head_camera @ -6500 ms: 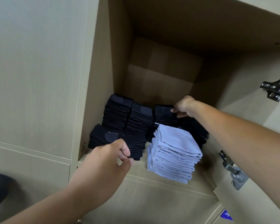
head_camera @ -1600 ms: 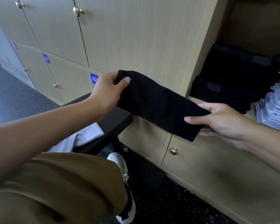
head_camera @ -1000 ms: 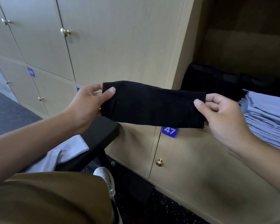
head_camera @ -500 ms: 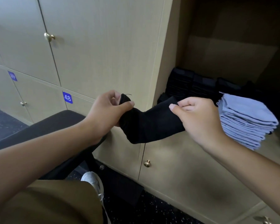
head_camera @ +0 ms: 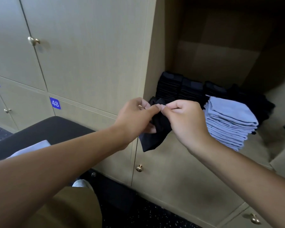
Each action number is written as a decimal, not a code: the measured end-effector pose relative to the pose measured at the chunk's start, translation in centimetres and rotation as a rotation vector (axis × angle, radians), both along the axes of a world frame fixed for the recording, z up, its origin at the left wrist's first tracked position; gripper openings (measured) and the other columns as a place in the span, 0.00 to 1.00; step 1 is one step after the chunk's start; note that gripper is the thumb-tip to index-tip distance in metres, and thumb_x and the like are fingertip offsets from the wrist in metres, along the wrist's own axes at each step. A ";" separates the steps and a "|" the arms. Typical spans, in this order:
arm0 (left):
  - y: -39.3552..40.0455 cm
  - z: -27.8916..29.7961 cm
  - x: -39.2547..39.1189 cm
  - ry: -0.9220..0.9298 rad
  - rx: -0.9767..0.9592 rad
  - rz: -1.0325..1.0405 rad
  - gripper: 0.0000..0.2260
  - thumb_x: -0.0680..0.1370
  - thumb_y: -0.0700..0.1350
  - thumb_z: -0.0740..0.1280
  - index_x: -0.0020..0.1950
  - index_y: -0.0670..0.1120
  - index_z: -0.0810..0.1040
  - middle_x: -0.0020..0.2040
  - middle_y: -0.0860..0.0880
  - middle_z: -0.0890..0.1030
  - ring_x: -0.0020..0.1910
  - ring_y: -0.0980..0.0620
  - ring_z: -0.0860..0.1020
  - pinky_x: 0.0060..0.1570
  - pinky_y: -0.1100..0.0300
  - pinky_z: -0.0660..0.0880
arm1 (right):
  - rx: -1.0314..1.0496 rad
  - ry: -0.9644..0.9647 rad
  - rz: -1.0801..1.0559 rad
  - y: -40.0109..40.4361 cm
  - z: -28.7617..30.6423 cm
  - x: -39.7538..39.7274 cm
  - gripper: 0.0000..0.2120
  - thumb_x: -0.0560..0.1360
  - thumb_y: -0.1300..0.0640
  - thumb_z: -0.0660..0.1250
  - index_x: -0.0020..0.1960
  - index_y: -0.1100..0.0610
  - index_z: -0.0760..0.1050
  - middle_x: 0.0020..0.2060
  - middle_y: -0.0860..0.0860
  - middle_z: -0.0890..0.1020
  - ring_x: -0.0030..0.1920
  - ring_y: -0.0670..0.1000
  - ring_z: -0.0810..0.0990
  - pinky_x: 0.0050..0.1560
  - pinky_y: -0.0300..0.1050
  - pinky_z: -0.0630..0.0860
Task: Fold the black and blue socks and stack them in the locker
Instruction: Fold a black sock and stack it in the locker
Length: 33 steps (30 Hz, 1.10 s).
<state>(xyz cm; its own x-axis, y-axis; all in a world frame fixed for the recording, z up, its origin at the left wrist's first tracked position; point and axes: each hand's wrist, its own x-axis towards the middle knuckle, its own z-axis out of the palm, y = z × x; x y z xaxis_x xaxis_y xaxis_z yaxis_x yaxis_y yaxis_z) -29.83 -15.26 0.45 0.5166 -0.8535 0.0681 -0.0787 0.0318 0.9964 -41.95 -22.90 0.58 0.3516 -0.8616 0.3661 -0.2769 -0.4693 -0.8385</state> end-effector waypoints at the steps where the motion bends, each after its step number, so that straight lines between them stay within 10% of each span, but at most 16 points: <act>1: 0.0 0.2 -0.2 0.010 0.000 -0.008 0.13 0.80 0.50 0.71 0.47 0.42 0.73 0.36 0.46 0.76 0.27 0.50 0.78 0.42 0.50 0.84 | 0.008 -0.004 0.002 0.0 0.1 -0.2 0.09 0.77 0.53 0.72 0.38 0.52 0.83 0.26 0.41 0.81 0.29 0.39 0.77 0.32 0.34 0.68; 18: -1.3 1.8 -2.1 0.232 -0.083 -0.021 0.19 0.85 0.53 0.60 0.52 0.38 0.79 0.44 0.41 0.82 0.38 0.44 0.84 0.53 0.51 0.84 | 0.213 0.010 0.173 -0.3 2.8 -2.4 0.10 0.73 0.44 0.76 0.46 0.47 0.78 0.40 0.40 0.84 0.42 0.33 0.82 0.43 0.29 0.74; 23: -0.9 1.7 -2.0 0.316 -0.115 -0.116 0.18 0.86 0.50 0.57 0.57 0.40 0.82 0.48 0.42 0.87 0.43 0.42 0.87 0.47 0.57 0.84 | 0.218 -0.015 0.122 -1.5 2.2 -2.7 0.13 0.73 0.62 0.74 0.57 0.53 0.81 0.48 0.49 0.87 0.50 0.48 0.85 0.58 0.51 0.81; 28: -0.3 1.1 -0.7 -0.120 -0.184 0.039 0.08 0.81 0.35 0.65 0.53 0.44 0.82 0.48 0.43 0.85 0.43 0.49 0.85 0.42 0.68 0.80 | 0.275 -0.134 0.087 -2.2 2.9 -3.1 0.14 0.78 0.67 0.66 0.60 0.55 0.81 0.51 0.49 0.87 0.52 0.49 0.85 0.56 0.47 0.82; 33: -0.3 0.7 1.4 -0.348 -0.181 0.243 0.13 0.78 0.44 0.72 0.59 0.54 0.73 0.57 0.53 0.75 0.50 0.52 0.77 0.43 0.64 0.70 | 0.347 -0.278 0.150 -3.3 2.6 -3.1 0.16 0.79 0.64 0.66 0.64 0.54 0.80 0.57 0.48 0.86 0.59 0.50 0.84 0.65 0.53 0.77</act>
<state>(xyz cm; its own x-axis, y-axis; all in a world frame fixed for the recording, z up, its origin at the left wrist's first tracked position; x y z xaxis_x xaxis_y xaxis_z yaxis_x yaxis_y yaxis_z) -28.39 -15.56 1.12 0.6205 -0.6686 0.4098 -0.4343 0.1421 0.8895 -45.08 -26.21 3.22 0.4110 -0.8968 0.1636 0.0301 -0.1660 -0.9857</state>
